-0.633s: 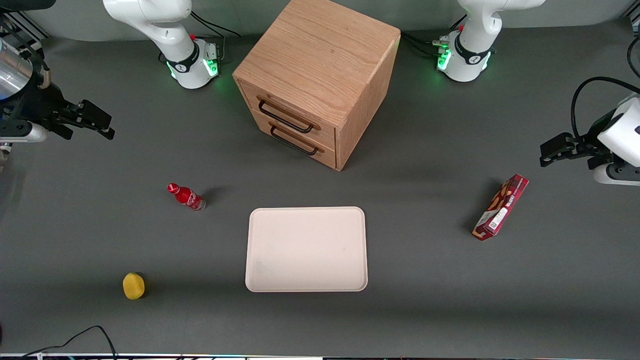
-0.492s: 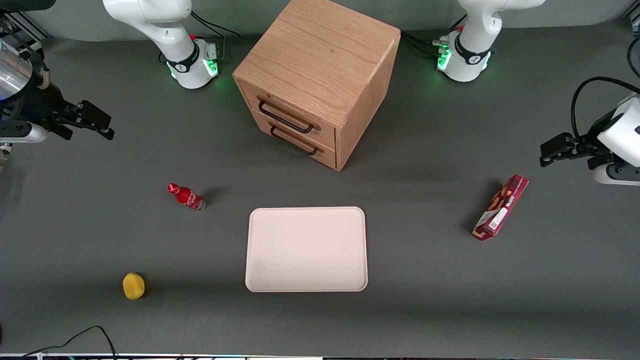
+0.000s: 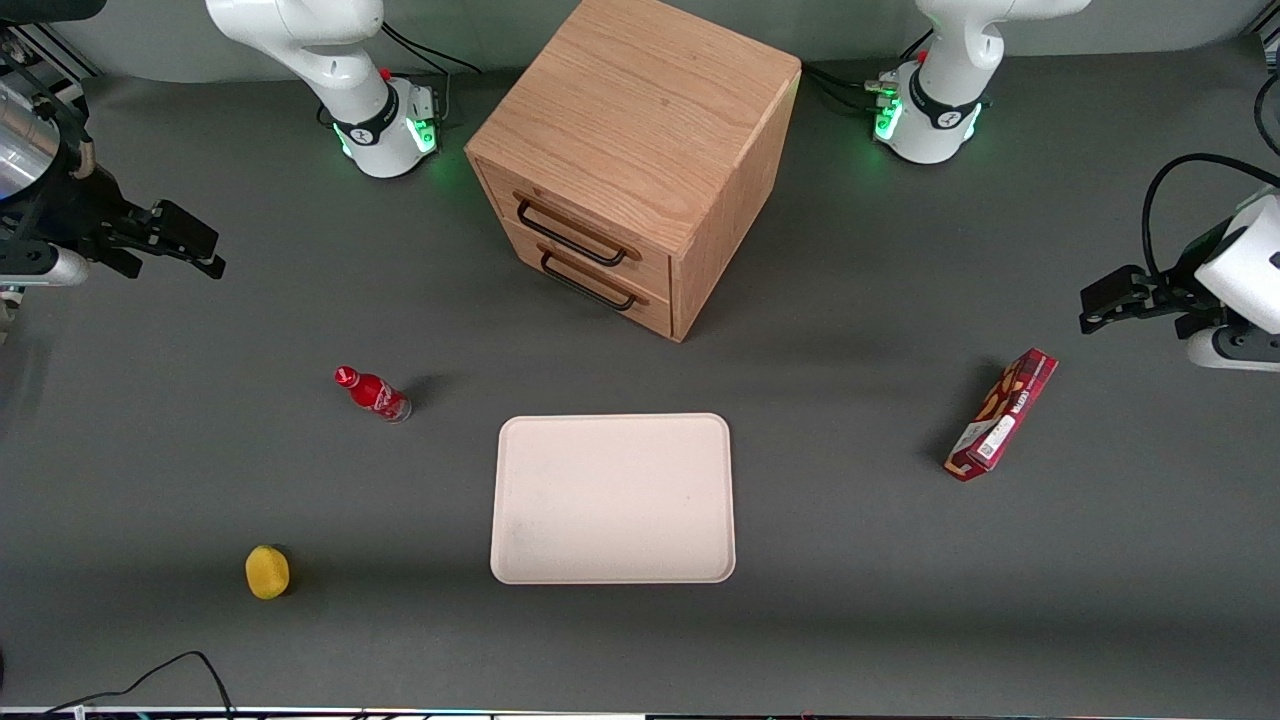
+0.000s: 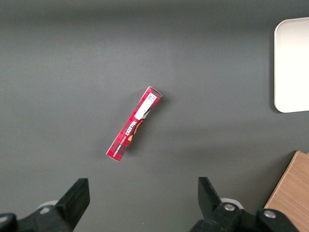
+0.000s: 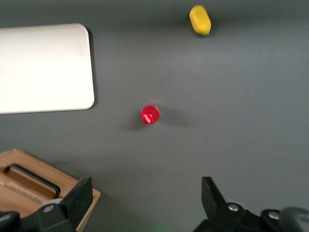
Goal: Open upper drawer
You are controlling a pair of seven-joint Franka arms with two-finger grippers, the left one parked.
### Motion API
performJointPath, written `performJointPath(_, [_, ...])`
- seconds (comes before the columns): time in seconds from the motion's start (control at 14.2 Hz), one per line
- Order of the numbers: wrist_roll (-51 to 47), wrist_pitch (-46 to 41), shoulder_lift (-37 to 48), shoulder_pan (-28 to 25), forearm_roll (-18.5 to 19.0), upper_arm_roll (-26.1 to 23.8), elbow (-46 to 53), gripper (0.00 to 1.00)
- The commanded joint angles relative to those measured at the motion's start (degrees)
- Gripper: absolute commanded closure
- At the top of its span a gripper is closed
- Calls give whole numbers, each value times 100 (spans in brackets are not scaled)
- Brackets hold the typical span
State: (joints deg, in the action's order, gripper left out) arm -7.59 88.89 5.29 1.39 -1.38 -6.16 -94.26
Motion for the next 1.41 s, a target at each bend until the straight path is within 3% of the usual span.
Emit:
performJointPath(0.0, [311, -284, -55, -86, -204, -252, 171, 0])
performJointPath(0.28, [337, -258, -81, -86, -529, -1149, 250, 0])
performJointPath(0.42, [721, -231, -344, -87, -932, -1570, 495, 0])
performJointPath(0.63, [1915, -240, -677, -87, -1380, -1766, 540, 0])
performJointPath(0.84, [2577, -284, -1108, -95, -2206, -1784, 479, 0])
performJointPath(1.12, [2737, -223, -1715, -104, -2261, -2108, 452, 0])
performJointPath(1.34, [2746, 154, -1707, -104, -2252, -2371, -38, 0])
